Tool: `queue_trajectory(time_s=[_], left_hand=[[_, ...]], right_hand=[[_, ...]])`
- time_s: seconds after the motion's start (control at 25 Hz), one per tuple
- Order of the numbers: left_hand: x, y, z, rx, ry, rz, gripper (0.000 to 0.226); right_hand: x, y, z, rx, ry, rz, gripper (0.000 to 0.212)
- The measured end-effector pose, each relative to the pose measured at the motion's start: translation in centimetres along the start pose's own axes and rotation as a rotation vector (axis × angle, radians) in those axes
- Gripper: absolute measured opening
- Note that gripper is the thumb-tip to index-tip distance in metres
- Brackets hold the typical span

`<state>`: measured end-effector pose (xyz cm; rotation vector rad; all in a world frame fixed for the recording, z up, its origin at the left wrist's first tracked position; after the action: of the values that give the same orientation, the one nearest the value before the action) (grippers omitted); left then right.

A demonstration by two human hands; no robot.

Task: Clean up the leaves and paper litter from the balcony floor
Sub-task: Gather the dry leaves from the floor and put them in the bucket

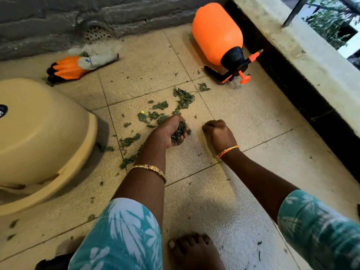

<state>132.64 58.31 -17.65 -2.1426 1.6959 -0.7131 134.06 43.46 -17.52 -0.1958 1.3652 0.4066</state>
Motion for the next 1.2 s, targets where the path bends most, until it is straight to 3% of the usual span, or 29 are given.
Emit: queue_trajectory(time_s=[0.08, 0.2, 0.28, 0.48, 0.68, 0.84, 0.96, 1.08, 1.2], left_hand=[[0.1, 0.1, -0.3, 0.008, 0.007, 0.0, 0.034], [0.6, 1.0, 0.2, 0.025, -0.02, 0.031, 0.035], [1.1, 1.5, 0.3, 0.051, -0.065, 0.057, 0.038], [0.7, 1.8, -0.6, 0.058, -0.125, 0.027, 0.032], [-4.8, 2.0, -1.6, 0.001, -0.105, -0.063, 0.026], [-11.4, 1.9, -3.7, -0.023, -0.141, -0.065, 0.031], [-14.6, 2.6, -5.9, -0.066, -0.144, -0.02, 0.029], [-16.0, 3.7, -8.3, -0.154, -0.088, 0.11, 0.03], [-17.6, 5.9, -9.7, -0.247, -0.06, 0.218, 0.029]], right_hand=[[-0.7, -0.5, 0.8, 0.154, 0.021, 0.149, 0.024], [-2.1, -0.6, 0.6, 0.558, -0.006, 0.603, 0.022], [-3.0, 1.0, -0.1, 0.629, -0.032, 0.758, 0.018], [-4.6, 5.1, -0.9, 0.521, -0.064, 0.721, 0.02], [-3.4, 9.7, 0.3, 0.281, 0.242, 0.846, 0.021], [-1.3, 10.8, 2.3, 0.316, 0.212, 0.948, 0.02], [0.6, 13.8, 3.9, 0.064, 0.31, 0.782, 0.027], [2.3, 17.1, 4.7, -0.219, 0.424, 0.6, 0.056], [3.6, 19.0, 6.7, -0.331, 0.399, 0.436, 0.068]])
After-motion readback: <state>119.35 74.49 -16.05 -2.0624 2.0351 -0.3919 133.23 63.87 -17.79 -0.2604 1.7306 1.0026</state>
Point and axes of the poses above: each hand's wrist, its own z-axis towards the middle knuckle, its own x-axis out of the palm, y = z × x, the point moved 6 cm from there along z, towards the middle knuckle, and after that the axes turned 8 degrees about -z, right-handed, at the moved point
